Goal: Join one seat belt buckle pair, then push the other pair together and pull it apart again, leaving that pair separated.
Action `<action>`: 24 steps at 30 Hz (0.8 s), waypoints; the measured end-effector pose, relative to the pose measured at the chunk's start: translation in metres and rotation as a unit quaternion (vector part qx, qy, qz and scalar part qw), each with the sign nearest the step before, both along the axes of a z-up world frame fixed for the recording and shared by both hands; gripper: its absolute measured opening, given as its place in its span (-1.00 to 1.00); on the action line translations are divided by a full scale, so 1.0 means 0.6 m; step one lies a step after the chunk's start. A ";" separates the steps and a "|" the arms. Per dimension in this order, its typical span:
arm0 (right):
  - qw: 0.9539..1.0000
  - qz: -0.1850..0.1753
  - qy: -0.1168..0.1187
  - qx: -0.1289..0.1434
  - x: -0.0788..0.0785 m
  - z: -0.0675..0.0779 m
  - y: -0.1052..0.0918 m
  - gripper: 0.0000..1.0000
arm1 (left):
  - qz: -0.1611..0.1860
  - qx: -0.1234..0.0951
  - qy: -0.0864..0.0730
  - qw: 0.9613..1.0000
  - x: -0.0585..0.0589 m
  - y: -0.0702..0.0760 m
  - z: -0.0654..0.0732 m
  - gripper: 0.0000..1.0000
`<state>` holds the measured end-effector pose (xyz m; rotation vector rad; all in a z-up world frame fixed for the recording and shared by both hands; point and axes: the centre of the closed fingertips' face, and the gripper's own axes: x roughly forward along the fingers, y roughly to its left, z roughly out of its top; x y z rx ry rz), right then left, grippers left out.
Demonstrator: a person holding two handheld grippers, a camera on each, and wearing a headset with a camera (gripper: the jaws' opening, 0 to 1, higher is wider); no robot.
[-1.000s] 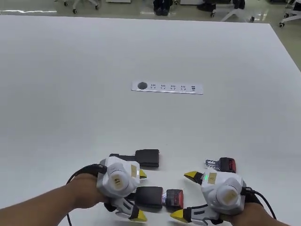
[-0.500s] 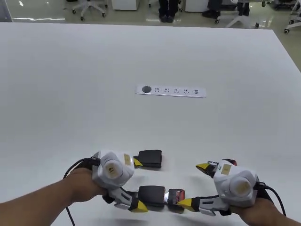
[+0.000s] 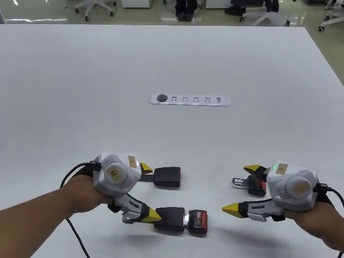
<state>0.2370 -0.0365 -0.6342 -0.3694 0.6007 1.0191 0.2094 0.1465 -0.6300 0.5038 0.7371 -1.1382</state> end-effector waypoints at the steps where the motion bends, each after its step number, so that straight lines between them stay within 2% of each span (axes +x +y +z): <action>1: 1.000 0.000 0.001 -0.001 0.000 0.000 -0.004 0.51 | 0.001 -0.001 -0.001 1.000 0.004 0.001 0.001 0.55; 7: 1.000 0.004 0.008 -0.013 0.010 -0.001 -0.032 0.51 | 0.006 -0.006 -0.005 1.000 0.034 0.000 0.006 0.56; 10: 1.000 0.002 0.013 -0.019 0.025 -0.005 -0.051 0.50 | 0.005 -0.006 -0.007 1.000 0.062 0.012 0.004 0.56; 12: 1.000 0.004 0.016 -0.026 0.030 -0.009 -0.059 0.45 | 0.006 -0.006 -0.008 1.000 0.063 0.001 0.005 0.56; 16: 0.999 0.009 0.029 -0.026 0.037 -0.018 -0.069 0.41 | 0.003 -0.004 -0.005 1.000 0.083 0.006 -0.002 0.56; 17: 0.999 0.010 0.035 -0.017 0.038 -0.019 -0.068 0.41 | 0.002 -0.005 -0.004 1.000 0.083 0.002 -0.004 0.56; 20: 0.998 0.022 0.042 -0.036 0.039 -0.033 -0.076 0.36 | 0.001 -0.011 0.002 1.000 0.087 -0.005 -0.007 0.56; 24: 0.997 0.029 0.057 -0.033 0.042 -0.048 -0.081 0.38 | -0.003 -0.009 0.011 1.000 0.092 -0.004 -0.022 0.56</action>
